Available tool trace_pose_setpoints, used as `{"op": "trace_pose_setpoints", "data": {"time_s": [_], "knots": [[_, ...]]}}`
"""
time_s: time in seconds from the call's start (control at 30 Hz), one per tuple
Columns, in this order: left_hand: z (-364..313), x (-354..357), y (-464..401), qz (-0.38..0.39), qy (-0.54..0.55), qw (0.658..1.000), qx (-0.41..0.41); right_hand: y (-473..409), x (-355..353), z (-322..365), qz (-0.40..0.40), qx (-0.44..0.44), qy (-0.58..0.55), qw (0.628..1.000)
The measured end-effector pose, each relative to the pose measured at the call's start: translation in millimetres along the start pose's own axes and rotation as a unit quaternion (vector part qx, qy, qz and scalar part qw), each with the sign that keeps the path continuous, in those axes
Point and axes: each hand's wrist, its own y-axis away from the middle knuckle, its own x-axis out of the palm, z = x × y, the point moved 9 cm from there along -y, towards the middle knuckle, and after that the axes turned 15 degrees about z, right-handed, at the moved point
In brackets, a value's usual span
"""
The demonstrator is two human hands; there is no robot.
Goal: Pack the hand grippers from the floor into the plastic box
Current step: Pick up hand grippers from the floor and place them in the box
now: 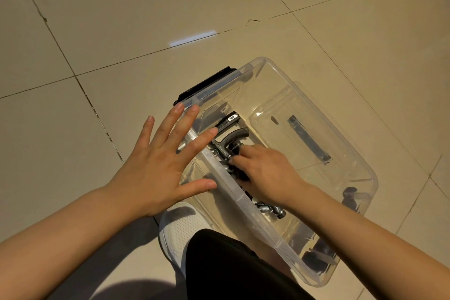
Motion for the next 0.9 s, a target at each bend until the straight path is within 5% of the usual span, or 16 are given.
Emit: {"op": "trace_pose_setpoints", "data": {"time_s": [0.17,0.43,0.67,0.8,0.9], "knots": [[0.7,0.0,-0.1,0.001,-0.007,1.000,0.000,12.8,32.9,-27.8,0.141,0.049,-0.127,0.981],[0.4,0.5,-0.3,0.000,0.002,1.000,-0.001,13.5,61.0,-58.5,0.190,0.144,-0.114,0.964],[0.1,1.3,-0.4,0.001,0.003,1.000,0.000,5.2,31.4,-47.8,0.102,0.139,-0.038,0.984],[-0.1,1.5,-0.7,0.003,0.005,1.000,0.003,-19.5,-28.3,-52.8,-0.017,0.031,0.076,0.996],[-0.2,1.5,-0.5,0.004,0.007,1.000,0.003,-49.7,-30.6,-37.7,-0.015,-0.076,0.154,0.985]]}}
